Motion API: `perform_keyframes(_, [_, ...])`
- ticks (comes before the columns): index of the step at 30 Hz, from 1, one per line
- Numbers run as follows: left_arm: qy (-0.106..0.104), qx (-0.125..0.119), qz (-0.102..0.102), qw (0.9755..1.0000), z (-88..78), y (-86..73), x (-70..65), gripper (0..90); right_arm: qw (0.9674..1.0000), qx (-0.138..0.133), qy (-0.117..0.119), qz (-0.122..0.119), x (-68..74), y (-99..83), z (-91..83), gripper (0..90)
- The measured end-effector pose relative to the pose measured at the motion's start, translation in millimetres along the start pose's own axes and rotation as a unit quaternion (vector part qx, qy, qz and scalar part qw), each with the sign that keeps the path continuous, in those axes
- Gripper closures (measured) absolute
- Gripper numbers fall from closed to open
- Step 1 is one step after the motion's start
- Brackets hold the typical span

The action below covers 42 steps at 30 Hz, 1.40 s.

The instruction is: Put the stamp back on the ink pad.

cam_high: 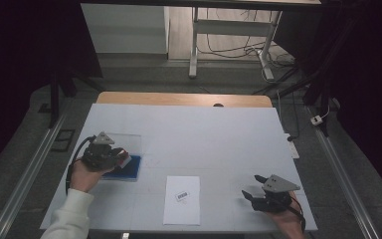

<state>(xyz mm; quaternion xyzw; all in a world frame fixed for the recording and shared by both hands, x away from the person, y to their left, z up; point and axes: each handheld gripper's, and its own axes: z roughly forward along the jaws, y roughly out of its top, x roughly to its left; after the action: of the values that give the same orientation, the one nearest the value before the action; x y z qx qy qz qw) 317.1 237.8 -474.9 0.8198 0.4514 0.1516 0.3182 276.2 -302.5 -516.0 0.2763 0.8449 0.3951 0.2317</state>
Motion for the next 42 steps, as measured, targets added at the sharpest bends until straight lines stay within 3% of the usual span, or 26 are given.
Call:
perform_keyframes(3, [0.011,0.015,-0.003,0.9998,2.8,-3.0,4.1,70.0,1.0,0.0,0.0,-0.001,0.1,-0.1,0.3,27.6])
perform_keyframes(11, [0.015,0.045,0.004,0.9989,12.3,-5.3,4.9,69.9,1.0,0.001,0.0,0.0,0.0,-0.4,0.7,27.6])
perform_keyframes(19, [0.014,0.044,0.001,0.9989,13.6,-6.5,4.5,68.8,1.0,0.002,0.0,-0.001,-0.1,-0.2,0.3,27.6])
perform_keyframes(20, [0.015,0.039,0.0,0.9991,13.1,-6.7,4.5,67.3,1.0,0.001,0.0,-0.001,-0.1,-0.3,0.3,27.6])
perform_keyframes(23, [0.012,0.015,-0.009,0.9998,8.3,-6.4,3.5,45.6,1.0,0.0,0.0,-0.001,-0.6,0.0,-0.4,27.6])
perform_keyframes(26, [0.02,-0.016,-0.012,0.9996,-1.7,-7.4,-1.8,32.3,1.0,0.0,-0.001,0.0,-0.6,0.2,-1.3,27.6])
perform_keyframes(35, [-0.002,-0.087,0.007,0.9961,-31.0,-28.6,-27.5,27.2,1.0,-0.006,-0.002,0.005,-1.7,-0.1,-2.6,27.6])
perform_keyframes(39, [-0.01,-0.098,0.016,0.995,-37.7,-42.3,-40.3,27.5,1.0,-0.006,-0.002,0.005,-1.5,0.0,-2.0,27.6])
perform_keyframes(42, [-0.029,-0.097,0.021,0.9946,-38.7,-51.3,-49.5,27.5,1.0,-0.004,-0.002,0.004,-1.2,0.3,-1.5,27.6])
